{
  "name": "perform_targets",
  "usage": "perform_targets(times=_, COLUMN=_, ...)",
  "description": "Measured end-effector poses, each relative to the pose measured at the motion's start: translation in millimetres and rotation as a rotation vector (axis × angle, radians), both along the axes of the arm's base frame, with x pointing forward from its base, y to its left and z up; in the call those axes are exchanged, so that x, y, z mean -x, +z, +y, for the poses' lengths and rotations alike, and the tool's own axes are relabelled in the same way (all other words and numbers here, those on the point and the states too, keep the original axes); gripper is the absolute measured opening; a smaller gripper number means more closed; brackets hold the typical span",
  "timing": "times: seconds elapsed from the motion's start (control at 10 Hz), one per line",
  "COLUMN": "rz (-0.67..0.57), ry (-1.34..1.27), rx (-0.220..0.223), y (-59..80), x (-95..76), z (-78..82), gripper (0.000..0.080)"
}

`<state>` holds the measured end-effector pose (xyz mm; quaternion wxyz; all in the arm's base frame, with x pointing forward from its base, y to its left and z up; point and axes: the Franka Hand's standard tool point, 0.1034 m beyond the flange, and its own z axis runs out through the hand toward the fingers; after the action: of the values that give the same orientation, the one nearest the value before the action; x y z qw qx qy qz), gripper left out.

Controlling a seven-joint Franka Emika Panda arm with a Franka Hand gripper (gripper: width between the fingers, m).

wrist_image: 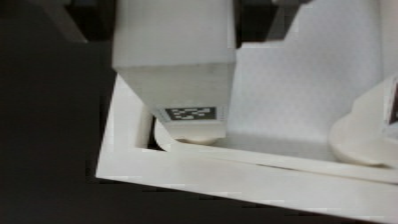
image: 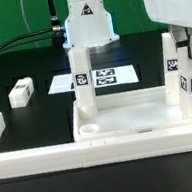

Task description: Assemble desk

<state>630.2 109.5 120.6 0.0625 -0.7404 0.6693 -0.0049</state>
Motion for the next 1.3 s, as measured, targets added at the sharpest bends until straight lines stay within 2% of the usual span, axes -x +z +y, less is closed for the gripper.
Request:
perform_targets(times=0.1, rz=-0.001, ry=0.037, rx=0.007, y=-0.2, x=0.3, z=-0.5, gripper=0.0288)
perform_targets(times=0.3, rz=-0.003, ry=0.145, rx=0.021, y=-1.0, x=1.8, z=0.3, gripper=0.0571)
perform_targets(times=0.4, rz=-0.010, ry=0.230, rx=0.034, y=-1.1, x=1.8, z=1.4, gripper=0.0571)
perform_targets(times=0.5, rz=-0.017, ry=0.303, rx=0.041, y=-1.4, x=2.1, z=4.0, gripper=0.0636)
perform_targets(times=1.0, rz=-0.037, ry=0.695, rx=0.095, y=-1.7, x=2.5, z=1.9, gripper=0.0649)
perform_targets(times=1.3, rz=-0.050, ry=1.054, rx=0.144, y=-4.3, x=1.8, z=-2.6, gripper=0.0649)
